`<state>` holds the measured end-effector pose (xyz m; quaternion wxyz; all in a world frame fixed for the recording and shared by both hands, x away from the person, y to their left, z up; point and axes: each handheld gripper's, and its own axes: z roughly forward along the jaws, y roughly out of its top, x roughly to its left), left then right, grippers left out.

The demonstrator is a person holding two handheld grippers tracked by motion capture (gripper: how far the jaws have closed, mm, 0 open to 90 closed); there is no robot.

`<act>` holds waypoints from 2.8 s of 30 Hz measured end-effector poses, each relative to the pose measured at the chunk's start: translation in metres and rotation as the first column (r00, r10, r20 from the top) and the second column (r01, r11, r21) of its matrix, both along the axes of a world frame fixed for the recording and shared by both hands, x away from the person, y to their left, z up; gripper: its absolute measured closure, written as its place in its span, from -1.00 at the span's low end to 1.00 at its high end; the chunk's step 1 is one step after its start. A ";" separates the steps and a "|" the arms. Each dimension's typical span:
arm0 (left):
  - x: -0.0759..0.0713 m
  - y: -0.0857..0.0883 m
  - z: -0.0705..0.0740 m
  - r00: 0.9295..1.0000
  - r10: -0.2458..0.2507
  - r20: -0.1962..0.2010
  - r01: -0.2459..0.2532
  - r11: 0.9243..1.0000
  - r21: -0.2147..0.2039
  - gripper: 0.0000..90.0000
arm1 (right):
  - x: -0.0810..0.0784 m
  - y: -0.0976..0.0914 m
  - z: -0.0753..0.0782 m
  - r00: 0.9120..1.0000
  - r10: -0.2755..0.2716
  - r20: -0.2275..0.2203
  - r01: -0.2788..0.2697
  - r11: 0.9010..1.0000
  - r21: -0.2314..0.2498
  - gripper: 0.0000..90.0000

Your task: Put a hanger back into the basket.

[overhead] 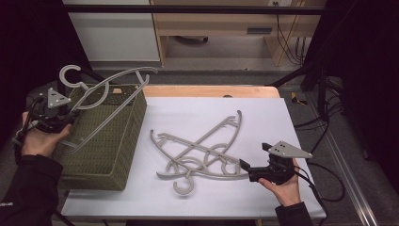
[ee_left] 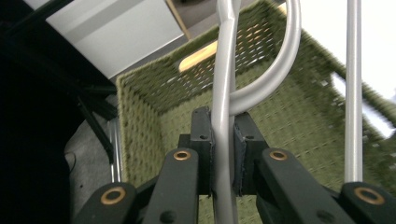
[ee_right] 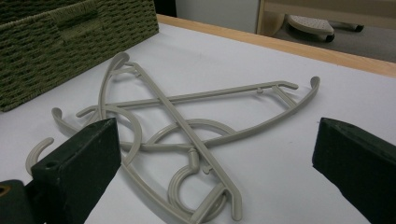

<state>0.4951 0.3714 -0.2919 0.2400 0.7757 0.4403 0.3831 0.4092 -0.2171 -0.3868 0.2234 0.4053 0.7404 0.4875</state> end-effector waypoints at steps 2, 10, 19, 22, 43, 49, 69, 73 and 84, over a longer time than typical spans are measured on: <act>0.001 0.005 -0.002 1.000 0.010 -0.003 -0.010 1.000 0.003 0.80 | 0.000 0.000 0.000 1.000 0.001 0.000 -0.001 1.000 0.001 -0.96; 0.001 0.022 -0.012 0.999 0.043 -0.018 -0.042 0.999 0.016 0.80 | 0.000 0.000 -0.001 1.000 0.000 0.000 0.000 1.000 -0.004 -0.96; 0.002 0.037 -0.020 0.998 0.055 -0.022 -0.054 0.998 0.042 0.80 | 0.001 0.001 -0.001 1.000 0.004 -0.004 -0.004 1.000 -0.006 -0.96; 0.003 0.041 -0.023 0.997 0.065 -0.033 -0.063 0.997 0.046 0.80 | 0.001 0.001 -0.002 1.000 0.005 -0.005 -0.005 1.000 -0.007 -0.96; 0.009 0.051 -0.038 0.996 0.063 -0.061 -0.056 0.992 0.115 0.80 | 0.002 0.002 -0.002 1.000 0.002 -0.008 -0.002 1.000 -0.010 -0.96; 0.013 0.051 -0.051 0.994 0.068 -0.090 -0.055 0.988 0.142 0.80 | 0.002 0.002 -0.003 1.000 0.002 -0.007 -0.002 1.000 -0.011 -0.96; 0.020 0.047 -0.094 0.972 0.069 -0.226 -0.070 0.998 0.004 0.66 | 0.002 0.003 -0.003 1.000 0.016 -0.012 -0.016 1.000 -0.017 -0.94; 0.013 0.050 -0.091 0.974 0.072 -0.216 -0.076 0.997 -0.013 0.49 | 0.003 0.003 -0.002 1.000 0.018 -0.010 -0.019 1.000 -0.021 -0.93; -0.004 0.061 -0.070 0.988 0.085 -0.131 -0.102 0.986 -0.128 0.02 | 0.003 0.005 0.004 1.000 0.026 0.004 -0.026 0.999 -0.023 -0.93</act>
